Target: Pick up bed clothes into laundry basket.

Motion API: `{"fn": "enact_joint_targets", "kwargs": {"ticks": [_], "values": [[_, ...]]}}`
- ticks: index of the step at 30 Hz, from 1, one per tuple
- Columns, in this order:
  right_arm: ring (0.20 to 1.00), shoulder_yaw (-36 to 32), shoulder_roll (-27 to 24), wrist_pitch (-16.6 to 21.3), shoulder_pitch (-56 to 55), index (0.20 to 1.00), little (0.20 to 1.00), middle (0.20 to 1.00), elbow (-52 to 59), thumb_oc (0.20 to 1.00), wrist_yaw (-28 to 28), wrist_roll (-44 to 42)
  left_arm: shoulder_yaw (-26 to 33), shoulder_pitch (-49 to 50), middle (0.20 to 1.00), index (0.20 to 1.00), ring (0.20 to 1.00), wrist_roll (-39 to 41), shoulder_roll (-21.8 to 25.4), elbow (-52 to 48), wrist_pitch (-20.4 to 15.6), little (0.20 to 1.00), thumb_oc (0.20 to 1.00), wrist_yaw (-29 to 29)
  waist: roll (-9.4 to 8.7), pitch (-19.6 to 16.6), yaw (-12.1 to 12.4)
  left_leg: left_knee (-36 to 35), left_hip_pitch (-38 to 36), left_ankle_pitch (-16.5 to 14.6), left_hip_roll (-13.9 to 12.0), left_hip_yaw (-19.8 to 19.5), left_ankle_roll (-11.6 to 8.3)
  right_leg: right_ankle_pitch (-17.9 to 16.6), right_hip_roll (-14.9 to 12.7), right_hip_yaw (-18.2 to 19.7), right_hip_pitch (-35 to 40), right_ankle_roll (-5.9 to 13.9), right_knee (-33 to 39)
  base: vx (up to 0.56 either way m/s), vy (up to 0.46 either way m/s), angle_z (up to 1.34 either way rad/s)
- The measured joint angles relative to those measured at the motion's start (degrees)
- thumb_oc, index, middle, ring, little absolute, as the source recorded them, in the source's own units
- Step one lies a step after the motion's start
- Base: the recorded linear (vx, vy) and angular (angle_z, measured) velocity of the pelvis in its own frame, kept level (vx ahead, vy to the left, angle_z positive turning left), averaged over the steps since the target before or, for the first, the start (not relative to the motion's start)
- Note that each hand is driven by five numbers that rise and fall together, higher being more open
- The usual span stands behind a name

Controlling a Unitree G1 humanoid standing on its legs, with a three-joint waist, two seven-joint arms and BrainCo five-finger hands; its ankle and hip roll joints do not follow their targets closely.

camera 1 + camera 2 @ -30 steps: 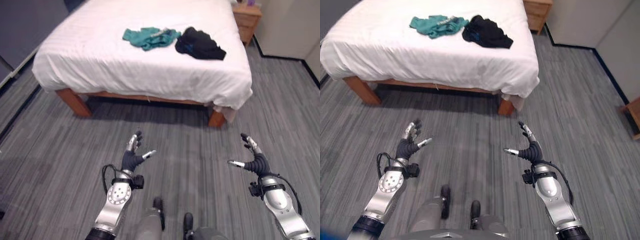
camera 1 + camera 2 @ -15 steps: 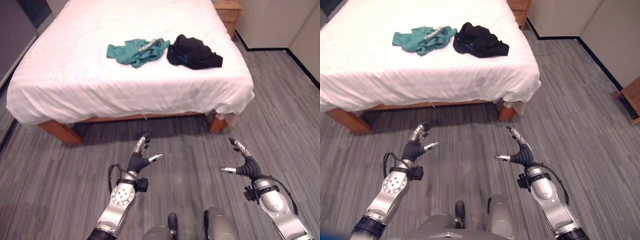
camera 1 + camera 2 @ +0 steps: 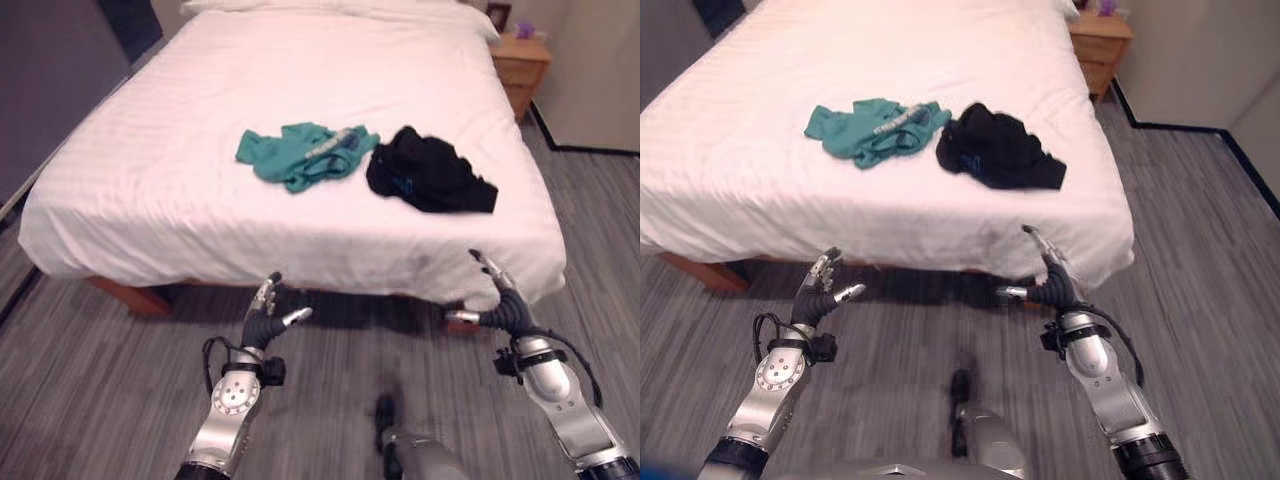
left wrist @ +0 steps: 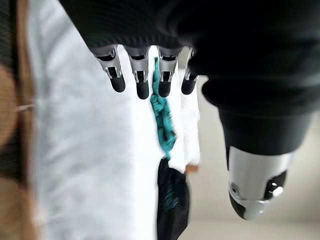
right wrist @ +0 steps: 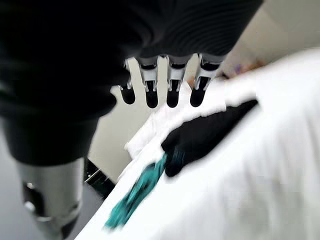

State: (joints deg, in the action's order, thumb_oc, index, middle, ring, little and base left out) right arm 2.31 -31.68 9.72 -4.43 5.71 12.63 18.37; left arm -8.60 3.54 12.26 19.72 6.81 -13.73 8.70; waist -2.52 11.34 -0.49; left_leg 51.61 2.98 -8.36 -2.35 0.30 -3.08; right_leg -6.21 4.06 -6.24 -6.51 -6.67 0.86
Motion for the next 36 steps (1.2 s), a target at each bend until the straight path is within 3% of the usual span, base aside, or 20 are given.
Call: {"fn": "enact_joint_targets", "kwargs": {"ticks": [1, 2, 4, 6, 8, 9, 11, 13, 14, 16, 18, 19, 20, 22, 24, 25, 26, 31, 34, 36], "values": [[1.000, -1.51, 0.54, -1.96, 3.36, 1.000, 1.000, 1.000, -0.35, 1.000, 2.48, 1.81, 0.16, -0.21, 1.000, 1.000, 1.000, 0.13, 2.06, -1.53, -0.16, 1.000, 1.000, 0.39, -1.90, 2.11, 1.79, 6.54, 8.32, -0.55, -1.38, 4.15, 1.63, 1.50, -0.06, 1.86, 2.98, -0.53, 0.70, 0.33, 0.010, -0.51], [1.000, -2.01, 0.88, -2.25, 5.27, 1.000, 1.000, 1.000, -0.75, 1.000, 4.10, 1.95, 0.08, -0.22, 1.000, 1.000, 1.000, 0.21, 2.63, -1.51, -0.09, 1.000, 1.000, 0.39, -3.12, 3.14, 2.37, 2.64, 10.48, -1.66, -1.38, 6.51, 2.30, 2.06, -0.32, 3.10, 5.55, -0.57, 1.48, 0.35, 0.108, -0.66], [1.000, -1.78, 0.72, -3.10, 8.92, 1.000, 1.000, 1.000, -2.07, 1.000, 6.56, 2.48, -0.14, 0.68, 1.000, 1.000, 1.000, 0.51, 2.71, -1.45, -0.14, 1.000, 1.000, 0.80, -3.37, 3.54, 2.32, -10.19, 13.09, -1.73, -1.30, 6.60, 1.74, 2.65, -0.44, 3.88, 9.31, 0.01, 2.63, 0.34, 0.199, -0.51], [1.000, 0.50, -1.67, -3.83, 13.02, 1.000, 1.000, 1.000, -5.56, 1.000, 10.01, 5.66, -0.50, 0.77, 1.000, 1.000, 1.000, 1.12, 2.54, -1.45, -0.76, 1.000, 1.000, 1.30, -2.12, 3.43, 2.47, -32.28, 12.71, -0.29, 0.48, 3.07, 1.91, 5.28, -0.04, 6.31, 13.45, 3.75, 4.71, 0.37, 0.207, -0.49], [1.000, 5.00, -4.17, -4.40, 19.66, 1.000, 1.000, 1.000, -13.96, 1.000, 11.10, 6.65, -0.63, 1.08, 1.000, 1.000, 1.000, 1.17, 2.45, -0.82, -1.32, 1.000, 1.000, 1.40, -1.38, 3.48, 3.78, -49.06, 9.66, 3.25, 1.84, -4.21, 1.42, 5.77, 0.00, 9.02, 14.50, 4.52, 4.73, 0.28, 0.068, -0.86], [1.000, 7.93, -5.94, -6.42, 24.36, 1.000, 1.000, 1.000, -22.64, 1.000, 11.40, 6.49, -0.64, -0.10, 1.000, 1.000, 1.000, 1.40, 1.22, 0.42, -1.32, 1.000, 1.000, 1.68, 0.10, 3.65, 4.74, -54.38, 8.55, 7.86, 1.99, -5.42, 1.14, 6.19, 0.44, 8.28, 16.84, 4.53, 4.79, 0.35, 0.076, -0.75], [1.000, 11.35, -7.00, -8.19, 25.40, 1.000, 1.000, 1.000, -27.13, 1.000, 11.78, 6.43, -0.67, 0.62, 1.000, 1.000, 1.000, 3.08, 1.07, 1.01, -1.35, 1.000, 1.000, 2.09, 0.76, 3.25, 5.57, -53.32, 6.20, 10.04, 2.89, -3.80, 3.15, 8.78, 0.67, 6.60, 20.29, 5.47, 4.78, 0.25, 0.077, -0.39], [1.000, 13.83, -7.68, -8.73, 25.42, 1.000, 1.000, 1.000, -28.95, 1.000, 11.90, 6.39, -0.55, 2.49, 1.000, 1.000, 1.000, 4.03, 0.97, 0.92, -1.39, 1.000, 1.000, 2.53, 3.32, 1.11, 5.72, -53.36, 4.06, 16.59, 2.73, -5.30, 5.51, 11.09, 2.13, 6.19, 23.03, 6.65, 4.78, 0.25, 0.111, -0.16], [1.000, 16.49, -6.28, -9.42, 27.24, 1.000, 1.000, 1.000, -33.00, 1.000, 11.79, 6.33, -0.24, 2.79, 1.000, 1.000, 1.000, 5.06, 1.48, 1.55, -1.29, 1.000, 1.000, 2.73, 1.59, 0.50, 5.76, -54.00, 2.54, 18.71, 3.99, -5.47, 4.91, 12.50, 1.14, 6.34, 24.18, 7.12, 4.70, 0.22, 0.103, -0.02], [1.000, 21.38, -4.33, -10.00, 32.92, 1.000, 1.000, 1.000, -43.21, 1.000, 11.57, 5.34, -0.20, 2.71, 1.000, 1.000, 1.000, 5.55, 1.51, 2.09, -1.28, 1.000, 1.000, 2.77, 1.04, 0.19, 6.11, -56.21, 0.58, 18.81, 4.98, -5.71, 5.53, 12.82, -0.28, 4.67, 23.97, 7.74, 2.81, 0.18, 0.095, 0.08], [1.000, 22.72, -2.49, -10.06, 36.06, 1.000, 1.000, 1.000, -50.39, 1.000, 10.59, 3.65, -0.28, 2.07, 1.000, 1.000, 1.000, 5.74, 1.50, 1.90, -1.33, 1.000, 1.000, 2.75, 2.28, 0.10, 8.10, -56.90, -0.52, 18.02, 5.13, -7.66, 7.08, 16.55, -1.49, 3.07, 21.49, 9.47, -1.24, 0.10, 0.086, 0.09], [1.000, 23.03, -1.89, -10.07, 37.35, 1.000, 1.000, 1.000, -52.99, 1.000, 10.34, 3.32, -0.23, 1.69, 1.000, 1.000, 1.000, 5.97, 1.48, 1.90, -1.36, 1.000, 1.000, 2.76, 3.10, 0.16, 9.26, -56.90, -0.62, 17.66, 5.08, -7.71, 7.55, 16.97, -2.33, 2.96, 20.73, 9.66, 0.18, 0.03, 0.062, 0.18], [1.000, 23.05, -1.02, -10.11, 38.96, 1.000, 1.000, 1.000, -56.54, 1.000, 10.14, 1.76, -0.02, 0.94, 1.000, 1.000, 1.000, 7.58, 1.64, 1.89, -1.44, 1.000, 1.000, 2.76, 4.23, 0.32, 10.24, -56.89, -0.50, 17.51, 5.25, -8.12, 7.65, 16.61, -4.09, 3.03, 19.18, 10.39, 2.68, -0.02, 0.034, 0.24], [1.000, 23.07, -0.19, -10.17, 39.40, 1.000, 1.000, 1.000, -59.23, 1.000, 9.74, 0.75, 0.26, 0.11, 1.000, 1.000, 1.000, 8.11, 2.17, 1.84, -1.93, 1.000, 1.000, 2.77, 4.56, 0.37, 11.34, -56.91, -0.27, 17.25, 6.36, -9.49, 7.22, 15.63, -6.55, 3.14, 17.15, 11.86, 4.83, -0.04, 0.061, 0.53], [1.000, 23.53, 3.44, -10.06, 41.27, 1.000, 1.000, 1.000, -68.61, 1.000, 9.61, -1.00, 1.28, 0.22, 1.000, 1.000, 1.000, 10.23, 3.88, -0.24, -2.38, 1.000, 1.000, 2.38, 4.31, 0.34, 12.87, -56.95, 0.09, 16.22, 7.26, -11.10, 5.77, 11.64, -9.24, 3.41, 13.44, 13.67, 5.12, -0.01, 0.049, 0.54], [0.890, 23.59, 4.65, -10.26, 41.26, 0.890, 0.890, 0.890, -71.23, 0.890, 9.50, -1.00, 1.34, 0.34, 1.000, 1.000, 1.000, 10.21, 5.12, -1.08, -2.39, 1.000, 1.000, 2.23, 3.97, 0.14, 13.34, -56.96, 0.34, 15.65, 7.43, -11.46, 5.58, 10.57, -9.63, 3.40, 12.71, 13.90, 5.07, 0.02, 0.047, 0.59], [0.200, 23.42, 6.14, -10.72, 40.91, 0.200, 0.200, 0.200, -74.01, 0.200, 9.34, -1.05, 2.46, 0.68, 1.000, 1.000, 1.000, 10.19, 8.10, -3.41, -2.57, 1.000, 1.000, 2.22, 3.52, 0.21, 13.75, -57.03, 1.01, 15.25, 7.72, -11.60, 5.57, 8.43, -10.00, 3.57, 12.45, 13.72, 5.07, 0.02, 0.047, 0.54], [0.200, 22.80, 5.28, -10.49, 42.51, 0.200, 0.200, 0.200, -74.07, 0.200, 9.66, -2.11, 2.43, -5.03, 1.000, 1.000, 1.000, 8.43, 11.93, -1.01, -4.31, 1.000, 1.000, 3.11, 3.33, 0.02, 13.89, -56.95, 1.70, 15.27, 6.51, -10.81, 4.20, 7.48, -8.91, 3.35, 11.74, 12.88, 4.82, 0.04, 0.053, 0.04], [0.200, 22.80, 4.02, -10.63, 42.95, 0.200, 0.200, 0.200, -68.86, 0.200, 7.60, -3.82, -3.26, -14.35, 1.000, 1.000, 1.000, 3.55, 12.97, 7.78, -3.89, 1.000, 1.000, 4.90, 2.84, 0.08, 12.01, -56.94, 2.13, 15.08, 6.08, -10.43, 3.86, 7.36, -8.57, 3.78, 10.92, 12.70, 4.82, 0.03, 0.083, -0.11], [0.200, 22.84, -0.67, -10.77, 41.57, 0.200, 0.200, 0.200, -53.39, 0.200, 5.49, -4.89, -5.85, -22.47, 1.000, 1.000, 1.000, -4.48, 13.86, 16.02, -1.34, 1.000, 1.000, 6.97, 1.64, 0.42, 8.90, -56.93, 3.14, 15.22, 5.55, -8.59, 3.80, 6.68, -8.31, 5.38, 9.15, 12.28, 4.80, 0.05, 0.167, -0.43]]}}
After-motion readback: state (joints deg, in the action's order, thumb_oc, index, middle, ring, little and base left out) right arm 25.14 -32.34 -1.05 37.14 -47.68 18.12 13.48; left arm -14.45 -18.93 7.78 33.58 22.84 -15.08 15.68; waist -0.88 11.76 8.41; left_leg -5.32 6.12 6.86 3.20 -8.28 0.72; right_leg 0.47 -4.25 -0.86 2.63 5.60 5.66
